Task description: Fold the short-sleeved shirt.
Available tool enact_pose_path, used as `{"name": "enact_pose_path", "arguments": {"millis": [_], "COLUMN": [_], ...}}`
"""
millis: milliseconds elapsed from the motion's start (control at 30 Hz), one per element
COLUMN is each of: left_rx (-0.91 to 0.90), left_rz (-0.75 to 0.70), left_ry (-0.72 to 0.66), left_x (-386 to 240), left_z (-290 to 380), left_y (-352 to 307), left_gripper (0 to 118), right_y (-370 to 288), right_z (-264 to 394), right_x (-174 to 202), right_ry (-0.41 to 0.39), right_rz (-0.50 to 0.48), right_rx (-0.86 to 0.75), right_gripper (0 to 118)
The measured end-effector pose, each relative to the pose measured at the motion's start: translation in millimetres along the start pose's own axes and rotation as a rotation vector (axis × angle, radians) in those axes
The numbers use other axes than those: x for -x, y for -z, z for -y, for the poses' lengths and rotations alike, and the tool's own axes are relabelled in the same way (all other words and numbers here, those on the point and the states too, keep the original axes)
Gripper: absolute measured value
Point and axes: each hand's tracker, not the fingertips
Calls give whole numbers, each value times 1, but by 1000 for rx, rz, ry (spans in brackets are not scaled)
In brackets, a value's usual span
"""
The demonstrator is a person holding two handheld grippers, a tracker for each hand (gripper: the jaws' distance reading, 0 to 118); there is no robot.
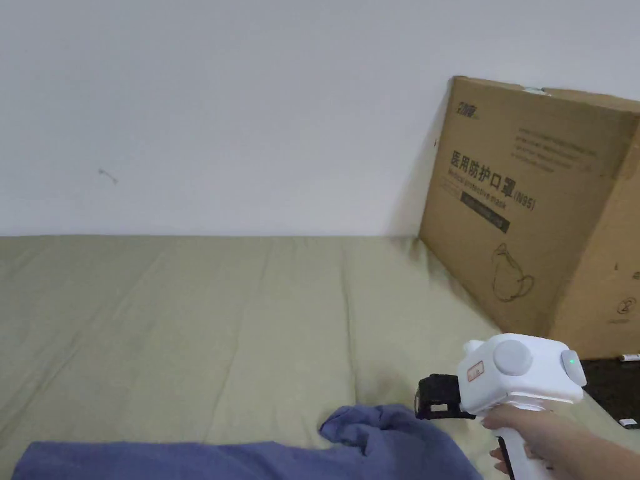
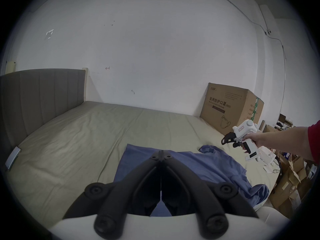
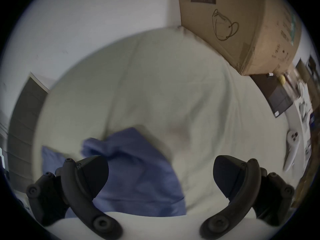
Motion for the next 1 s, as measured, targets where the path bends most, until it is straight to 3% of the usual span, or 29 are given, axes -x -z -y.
{"name": "enact_pose_path", "arguments": {"millis": [133, 233, 267, 333, 400, 467, 633, 767, 833, 867, 900, 967, 1000], "left_rx": [32, 69, 81, 91, 99, 109, 218, 421, 517, 527, 525, 555, 558], "left_rz": [-15, -35, -37, -38, -38, -24, 71, 39, 21, 52, 45, -41, -53], "left_ry": [-11, 8, 13, 16, 20, 15, 1, -78, -73, -55, -8, 80, 72], "left_x": [3, 6, 7, 6, 7, 8, 31, 70, 86, 91, 94, 97, 99], "left_z": [9, 16, 18, 18, 20, 15, -23, -47, -50, -48, -46, -38, -32], "left_y": [7, 11, 11, 11, 9, 11, 52, 144, 192, 215, 234, 269, 282], "left_gripper": [0, 0, 0, 0, 0, 0, 0, 0, 2, 18, 47, 118, 116], "right_y": [30, 38, 36, 28, 18, 7, -28, -51, -52, -49, -46, -35, -29], "right_z": [4, 12, 13, 14, 14, 14, 18, 21, 27, 30, 35, 44, 46], "right_x": [2, 11, 14, 14, 16, 13, 2, -7, -6, -6, -4, -2, -2], "right_ry": [-79, -128, -124, -102, -90, -94, -47, -10, -25, -36, -46, -47, -44], "right_rz": [87, 72, 72, -2, 9, -73, -160, -241, -221, -216, -218, -223, -222], "right_rx": [127, 162, 147, 108, 79, 60, -42, -91, -101, -101, -103, -105, -90], "right_gripper": [118, 116, 105, 65, 2, 0, 0, 0, 0, 0, 0, 0, 0]}}
